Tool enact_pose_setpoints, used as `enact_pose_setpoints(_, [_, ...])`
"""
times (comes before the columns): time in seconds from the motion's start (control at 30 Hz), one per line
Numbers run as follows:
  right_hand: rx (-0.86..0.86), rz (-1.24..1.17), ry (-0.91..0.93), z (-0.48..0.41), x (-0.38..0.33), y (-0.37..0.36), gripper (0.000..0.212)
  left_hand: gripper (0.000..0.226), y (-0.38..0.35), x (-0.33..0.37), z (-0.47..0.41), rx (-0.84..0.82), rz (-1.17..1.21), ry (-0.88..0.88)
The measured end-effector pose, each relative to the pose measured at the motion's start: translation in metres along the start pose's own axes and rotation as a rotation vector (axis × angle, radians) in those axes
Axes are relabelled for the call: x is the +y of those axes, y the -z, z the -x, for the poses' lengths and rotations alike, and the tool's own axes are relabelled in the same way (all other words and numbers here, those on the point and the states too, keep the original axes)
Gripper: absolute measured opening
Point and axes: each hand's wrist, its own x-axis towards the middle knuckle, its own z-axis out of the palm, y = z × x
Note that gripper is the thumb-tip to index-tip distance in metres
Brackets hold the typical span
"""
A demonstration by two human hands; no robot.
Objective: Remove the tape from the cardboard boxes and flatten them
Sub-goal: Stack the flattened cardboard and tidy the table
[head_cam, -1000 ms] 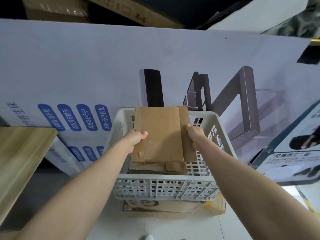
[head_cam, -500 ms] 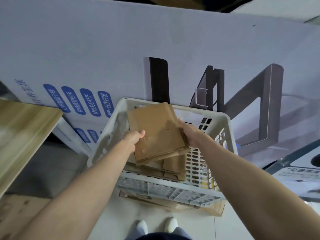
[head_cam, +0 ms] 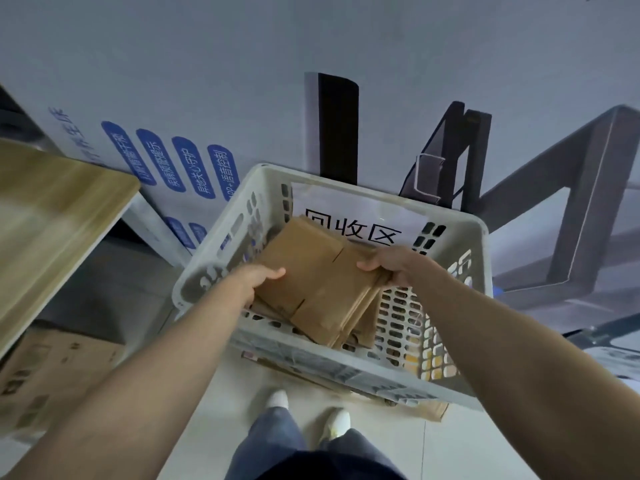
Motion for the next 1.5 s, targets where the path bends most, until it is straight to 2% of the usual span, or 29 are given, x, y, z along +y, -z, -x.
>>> enact_pose_setpoints(0.1, [0.037,0.035,-0.003,-0.011,-0.009,0.001,0.033,0.092,0.015,0.01,-0.014,-0.094,-0.114,-0.107])
enact_pose_setpoints(0.17, [0.065,0.047,0.001,-0.018,-0.015,0.001,0.025,0.086,0.022,0.019,-0.017,-0.157,-0.204,-0.112])
enact_pose_setpoints(0.23, [0.112,0.049,0.02,-0.027,-0.019,0.002,0.025,0.08,0.025,0.025,-0.026,-0.15,-0.267,-0.121])
enact_pose_setpoints(0.3, [0.254,-0.055,0.077,-0.038,-0.018,0.003,0.039,0.066,0.021,0.031,-0.036,-0.192,-0.178,-0.097])
enact_pose_setpoints(0.37, [0.407,-0.202,0.102,-0.048,-0.01,0.002,0.042,0.046,0.011,0.033,-0.045,-0.262,-0.065,-0.043])
enact_pose_setpoints(0.43, [0.433,-0.315,0.043,-0.055,0.002,-0.003,0.036,0.035,0.0,0.034,-0.049,-0.299,-0.039,0.011])
enact_pose_setpoints(0.5, [0.406,-0.273,-0.046,-0.063,0.017,-0.008,0.034,0.04,-0.009,0.034,-0.056,-0.307,-0.067,0.058])
enact_pose_setpoints(0.6, [0.434,-0.088,-0.079,-0.073,0.027,-0.016,0.045,0.055,-0.018,0.033,-0.073,-0.223,-0.251,0.044])
enact_pose_setpoints(0.7, [0.462,-0.006,-0.101,-0.08,0.031,-0.027,0.046,0.062,-0.021,0.032,-0.091,-0.063,-0.559,-0.112])
enact_pose_setpoints(0.8, [0.489,0.068,-0.13,-0.087,0.035,-0.036,0.04,0.055,-0.025,0.033,-0.105,-0.005,-0.633,-0.236])
enact_pose_setpoints(0.9, [0.515,0.15,-0.136,-0.1,0.04,-0.037,0.034,0.063,-0.029,0.034,-0.114,0.039,-0.707,-0.298])
enact_pose_setpoints(0.93, [0.524,0.152,-0.132,-0.098,0.039,-0.038,0.033,0.066,-0.031,0.034,-0.116,0.045,-0.748,-0.311])
enact_pose_setpoints(1.0, [0.578,0.011,-0.12,-0.099,0.041,-0.039,0.03,0.067,-0.035,0.033,-0.12,0.05,-0.844,-0.329])
enact_pose_setpoints(1.03, [0.484,0.153,-0.116,-0.103,0.042,-0.036,0.029,0.066,-0.038,0.034,-0.122,0.058,-0.889,-0.337])
enact_pose_setpoints(1.07, [0.47,0.343,-0.077,-0.105,0.047,-0.038,0.028,0.065,-0.041,0.034,-0.124,0.073,-0.922,-0.339])
enact_pose_setpoints(1.13, [0.52,0.139,-0.102,-0.107,0.049,-0.035,0.029,0.057,-0.046,0.038,-0.128,0.086,-0.952,-0.32])
enact_pose_setpoints(1.2, [0.535,0.314,-0.074,-0.112,0.053,-0.032,0.024,0.05,-0.049,0.042,-0.131,0.087,-0.949,-0.284])
enact_pose_setpoints(1.3, [0.557,0.326,-0.094,-0.117,0.054,-0.03,0.016,0.049,-0.051,0.048,-0.134,0.09,-0.94,-0.222])
enact_pose_setpoints(1.43, [0.535,0.345,-0.097,-0.119,0.051,-0.027,0.021,0.06,-0.049,0.054,-0.144,0.01,-0.714,-0.168])
enact_pose_setpoints(1.5, [0.519,0.396,-0.119,-0.121,0.045,-0.028,0.023,0.059,-0.048,0.05,-0.145,0.037,-0.711,-0.19])
